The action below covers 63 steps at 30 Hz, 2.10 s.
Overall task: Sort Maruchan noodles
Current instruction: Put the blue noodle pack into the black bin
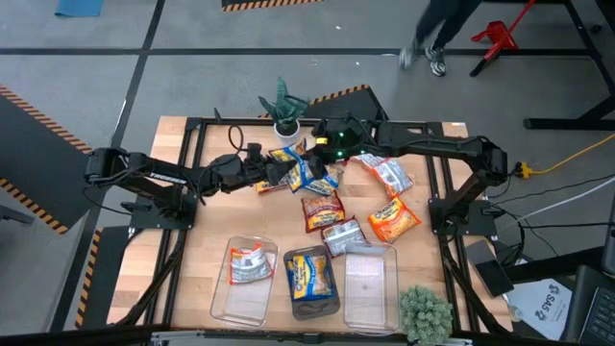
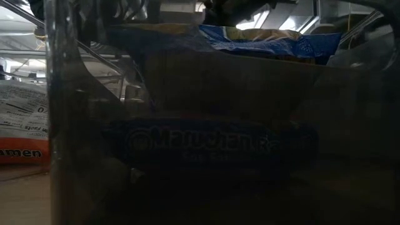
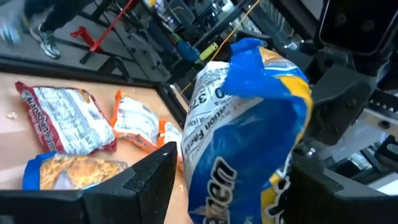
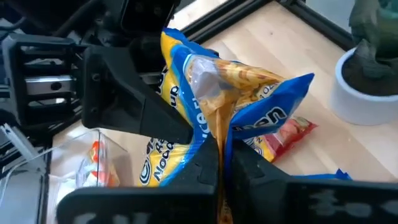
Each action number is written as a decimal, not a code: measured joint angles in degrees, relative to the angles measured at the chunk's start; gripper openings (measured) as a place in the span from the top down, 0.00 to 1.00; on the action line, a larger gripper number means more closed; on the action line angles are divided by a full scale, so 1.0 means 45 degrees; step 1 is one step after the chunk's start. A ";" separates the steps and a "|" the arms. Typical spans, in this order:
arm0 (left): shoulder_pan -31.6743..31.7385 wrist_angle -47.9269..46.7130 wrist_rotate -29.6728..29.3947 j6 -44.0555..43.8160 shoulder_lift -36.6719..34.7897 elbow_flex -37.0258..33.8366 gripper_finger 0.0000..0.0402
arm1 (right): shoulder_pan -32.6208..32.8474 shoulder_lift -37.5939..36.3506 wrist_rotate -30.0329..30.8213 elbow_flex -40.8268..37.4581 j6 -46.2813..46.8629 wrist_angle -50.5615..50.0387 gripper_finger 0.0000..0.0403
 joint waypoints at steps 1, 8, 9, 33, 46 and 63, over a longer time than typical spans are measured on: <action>-0.0035 -0.0001 -0.0011 0.0000 0.0000 0.0000 0.42 | 0.0085 0.0000 0.0085 0.0000 0.0014 -0.0001 1.00; -0.0427 -0.0012 0.0001 0.0007 0.0000 0.0000 0.56 | 0.0276 0.0013 0.0276 -0.0005 0.0016 -0.0013 0.99; -0.0475 -0.0020 0.0015 0.0011 0.0000 0.0000 0.59 | 0.0276 0.0015 0.0201 -0.0005 0.0018 -0.0017 0.97; -0.4498 -0.2773 0.0162 0.1052 0.0015 0.2375 0.78 | 0.0830 -0.5032 0.1912 0.1030 0.0068 -0.4893 0.61; -0.9233 -0.8560 -0.5329 0.2207 0.2312 0.8049 0.78 | 0.2941 -0.6232 0.4474 0.1008 0.0886 -0.6444 0.61; -1.1215 -0.9857 -0.7139 0.1465 0.7461 1.1064 0.78 | 0.5555 -0.6220 0.5306 0.1005 0.1581 -0.6772 0.61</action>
